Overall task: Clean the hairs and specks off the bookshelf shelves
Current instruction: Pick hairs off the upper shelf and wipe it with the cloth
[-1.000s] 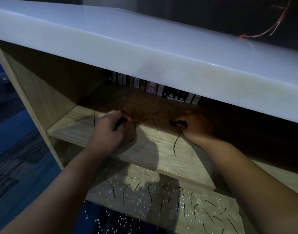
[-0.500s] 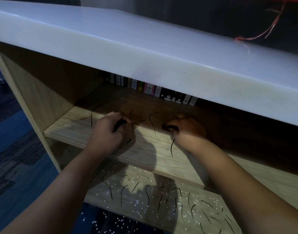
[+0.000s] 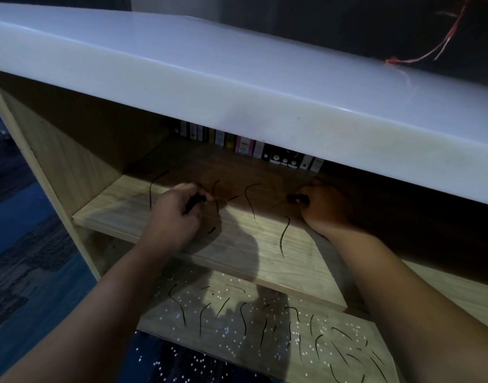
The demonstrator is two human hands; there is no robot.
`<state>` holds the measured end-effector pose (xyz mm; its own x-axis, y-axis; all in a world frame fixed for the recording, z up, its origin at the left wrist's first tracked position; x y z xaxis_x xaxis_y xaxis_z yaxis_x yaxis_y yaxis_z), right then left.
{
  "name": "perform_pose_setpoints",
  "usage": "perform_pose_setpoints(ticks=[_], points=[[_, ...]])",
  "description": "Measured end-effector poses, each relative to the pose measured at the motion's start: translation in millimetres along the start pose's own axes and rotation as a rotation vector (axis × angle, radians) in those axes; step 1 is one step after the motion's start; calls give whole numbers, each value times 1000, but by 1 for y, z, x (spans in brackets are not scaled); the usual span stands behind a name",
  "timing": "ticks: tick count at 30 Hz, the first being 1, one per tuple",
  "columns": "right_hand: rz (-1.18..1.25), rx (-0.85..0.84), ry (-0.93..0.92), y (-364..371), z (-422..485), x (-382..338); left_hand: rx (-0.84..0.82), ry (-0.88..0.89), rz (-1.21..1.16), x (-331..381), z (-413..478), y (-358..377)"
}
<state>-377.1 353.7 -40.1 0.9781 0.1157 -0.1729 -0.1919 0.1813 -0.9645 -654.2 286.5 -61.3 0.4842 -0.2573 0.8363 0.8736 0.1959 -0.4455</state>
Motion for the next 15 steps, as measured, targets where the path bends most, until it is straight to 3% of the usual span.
perform_pose_setpoints(ticks=[7,15], points=[[-5,-86,-189,0,-19,-35,-14,-30,5,0,-1,1],[-38,-14,-125,4,11,-15,0,-6,35,1,0,-1]])
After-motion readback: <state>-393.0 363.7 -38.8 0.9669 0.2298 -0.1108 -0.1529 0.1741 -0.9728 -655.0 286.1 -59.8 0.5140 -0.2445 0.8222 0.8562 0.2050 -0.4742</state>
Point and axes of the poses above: each hand's wrist, its own z-axis towards the middle knuckle, its own y-axis out of the palm, x = y × z, the point moved 2 cm from there along z, towards the middle knuckle
